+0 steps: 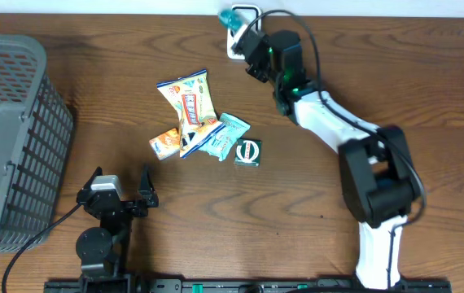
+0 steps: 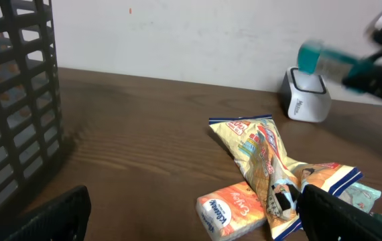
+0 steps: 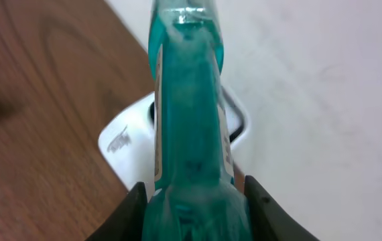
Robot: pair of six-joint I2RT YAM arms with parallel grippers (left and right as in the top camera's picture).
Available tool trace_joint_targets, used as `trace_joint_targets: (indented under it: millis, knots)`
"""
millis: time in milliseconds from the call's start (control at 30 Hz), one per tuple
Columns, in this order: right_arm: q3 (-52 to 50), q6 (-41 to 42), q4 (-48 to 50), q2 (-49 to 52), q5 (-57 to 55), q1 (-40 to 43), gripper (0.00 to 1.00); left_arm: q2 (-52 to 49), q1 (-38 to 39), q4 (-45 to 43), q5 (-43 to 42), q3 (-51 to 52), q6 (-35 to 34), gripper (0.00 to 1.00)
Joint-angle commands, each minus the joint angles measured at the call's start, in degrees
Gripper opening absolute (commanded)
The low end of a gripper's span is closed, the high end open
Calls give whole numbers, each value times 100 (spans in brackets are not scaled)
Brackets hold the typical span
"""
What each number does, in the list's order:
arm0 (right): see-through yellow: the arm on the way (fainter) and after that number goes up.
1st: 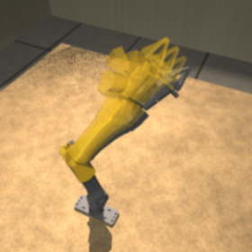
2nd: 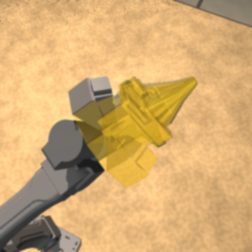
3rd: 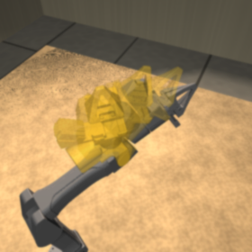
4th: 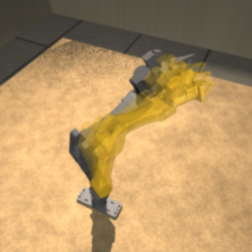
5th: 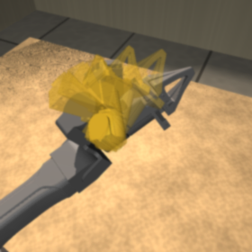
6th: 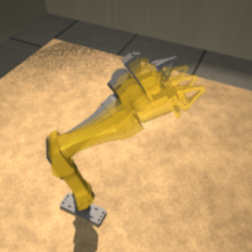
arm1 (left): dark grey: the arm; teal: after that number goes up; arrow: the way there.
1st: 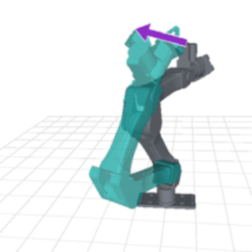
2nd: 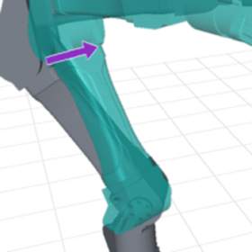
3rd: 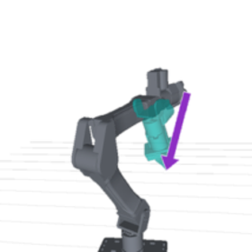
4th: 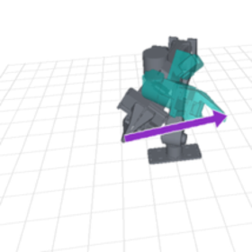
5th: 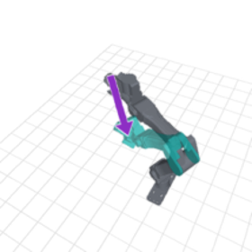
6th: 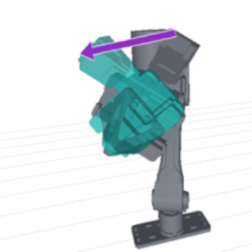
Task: Scan the item barcode
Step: 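Hold the bottle's barcode in front of the white scanner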
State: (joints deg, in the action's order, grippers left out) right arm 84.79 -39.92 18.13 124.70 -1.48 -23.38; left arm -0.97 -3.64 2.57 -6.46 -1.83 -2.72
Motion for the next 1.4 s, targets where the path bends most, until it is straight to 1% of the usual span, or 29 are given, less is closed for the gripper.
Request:
trace_joint_targets:
  millis: [0,133,400,567,700,767,833,1033,1233,1367]
  knots:
    - [479,-195,446,140,-118,15,1,31,13,90,-15,155,74,98]
    - [977,-199,531,402,-63,142,1,31,13,92,-15,155,74,98]
    - [1891,-199,527,955,487,295,1,31,13,92,-15,155,74,98]
    - [2253,-190,538,1375,636,299,1,31,13,92,-15,155,74,98]
    - [2409,70,538,1460,643,306,1,31,13,92,-15,155,74,98]
    - [2483,72,527,1460,603,310,1,31,13,90,-15,155,74,98]
    - [2660,289,439,1427,297,326,1,31,13,90,-15,155,74,98]
    - [2776,437,-179,964,-297,352,1,31,13,92,-15,155,74,98]
    - [2776,570,-1440,282,-1915,498,1,31,13,92,-15,155,74,98]
    - [2776,984,-2286,72,-2990,769,1,31,13,90,-15,155,74,98]
